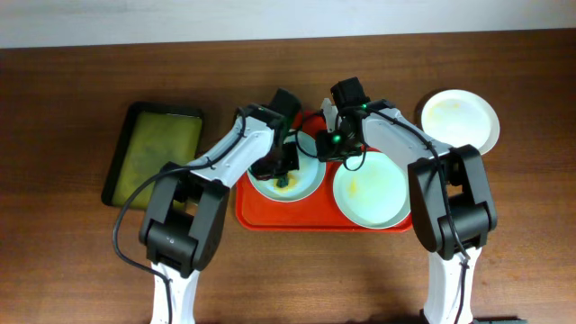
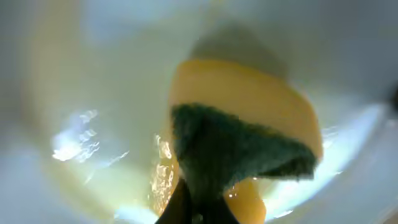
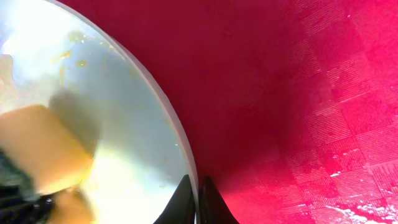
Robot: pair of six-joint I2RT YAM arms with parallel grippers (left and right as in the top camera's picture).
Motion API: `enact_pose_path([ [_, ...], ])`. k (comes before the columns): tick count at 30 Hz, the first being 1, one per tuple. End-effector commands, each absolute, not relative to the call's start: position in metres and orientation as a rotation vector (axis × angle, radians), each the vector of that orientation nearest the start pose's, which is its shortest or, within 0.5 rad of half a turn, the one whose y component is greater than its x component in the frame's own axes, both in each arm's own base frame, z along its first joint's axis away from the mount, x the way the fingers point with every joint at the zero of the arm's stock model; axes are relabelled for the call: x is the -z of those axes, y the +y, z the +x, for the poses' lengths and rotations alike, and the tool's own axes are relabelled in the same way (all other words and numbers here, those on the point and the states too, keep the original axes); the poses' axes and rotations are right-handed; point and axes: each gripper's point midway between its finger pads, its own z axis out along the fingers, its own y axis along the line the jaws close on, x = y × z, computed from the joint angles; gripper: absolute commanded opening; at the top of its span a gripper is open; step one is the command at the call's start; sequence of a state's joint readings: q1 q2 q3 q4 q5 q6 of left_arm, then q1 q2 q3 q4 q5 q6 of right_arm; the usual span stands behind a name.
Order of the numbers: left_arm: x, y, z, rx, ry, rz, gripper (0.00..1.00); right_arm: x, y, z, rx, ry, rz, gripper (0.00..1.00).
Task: Clean dirty plates on tray and stack at the side
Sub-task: 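Scrub the pale blue plate with the sponge in the left gripper, then lift the pale blue plate with the right gripper and stack it on the white plate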
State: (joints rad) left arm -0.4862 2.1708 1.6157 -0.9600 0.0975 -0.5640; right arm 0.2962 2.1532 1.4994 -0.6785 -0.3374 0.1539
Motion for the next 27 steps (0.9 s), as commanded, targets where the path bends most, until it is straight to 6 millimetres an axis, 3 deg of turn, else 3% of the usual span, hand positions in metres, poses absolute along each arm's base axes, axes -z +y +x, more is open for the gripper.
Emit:
enact_pose_path([
  [1,0.008,-0.131,0.364,-0.316,3.133,-0.178,0.0,0.043,0.157,0.396,-0.351,3.049,-0.235,0.04],
  [4,-0.007,-0.112,0.382,-0.328,3.102,-0.26,0.0,0.043,0.158,0.399,-0.353,3.037,-0.237,0.04],
  [6,-0.033,-0.095,0.4,-0.397,3.04,-0.301,0.0,0.042,0.159,0.4,-0.355,3.031,-0.238,0.04],
  [8,-0.059,-0.099,0.416,-0.353,3.002,-0.315,0.0,0.033,0.161,0.41,-0.359,3.007,-0.248,0.04],
  [11,-0.079,-0.111,0.423,-0.231,3.003,-0.328,0.0,0.005,0.16,0.423,-0.314,2.978,-0.312,0.04],
  [14,-0.094,-0.094,0.431,-0.152,2.976,-0.417,0.0,-0.054,0.137,0.447,-0.042,2.889,-0.325,0.04],
  [15,-0.095,-0.079,0.434,-0.155,2.967,-0.471,0.0,-0.072,0.134,0.452,0.032,2.855,-0.358,0.04],
  [16,-0.095,-0.064,0.435,-0.163,2.968,-0.519,0.0,-0.101,0.126,0.458,0.202,2.79,-0.359,0.04],
  [17,-0.094,-0.037,0.432,-0.192,2.972,-0.607,0.0,-0.135,0.119,0.463,0.433,2.686,-0.39,0.04],
  [18,-0.094,-0.02,0.432,-0.203,2.968,-0.662,0.0,-0.156,0.12,0.464,0.578,2.608,-0.453,0.04],
  [21,-0.094,0.016,0.428,-0.217,2.955,-0.789,0.0,-0.21,0.144,0.459,1.037,2.299,-0.59,0.04],
  [24,-0.094,0.032,0.425,-0.223,2.951,-0.847,0.0,-0.262,0.169,0.445,1.308,2.006,-0.506,0.04],
  [25,-0.094,0.034,0.423,-0.228,2.957,-0.854,0.0,-0.276,0.182,0.439,1.38,1.925,-0.537,0.04],
  [27,-0.094,0.034,0.422,-0.229,2.961,-0.853,0.0,-0.281,0.208,0.431,1.446,1.865,-0.719,0.04],
])
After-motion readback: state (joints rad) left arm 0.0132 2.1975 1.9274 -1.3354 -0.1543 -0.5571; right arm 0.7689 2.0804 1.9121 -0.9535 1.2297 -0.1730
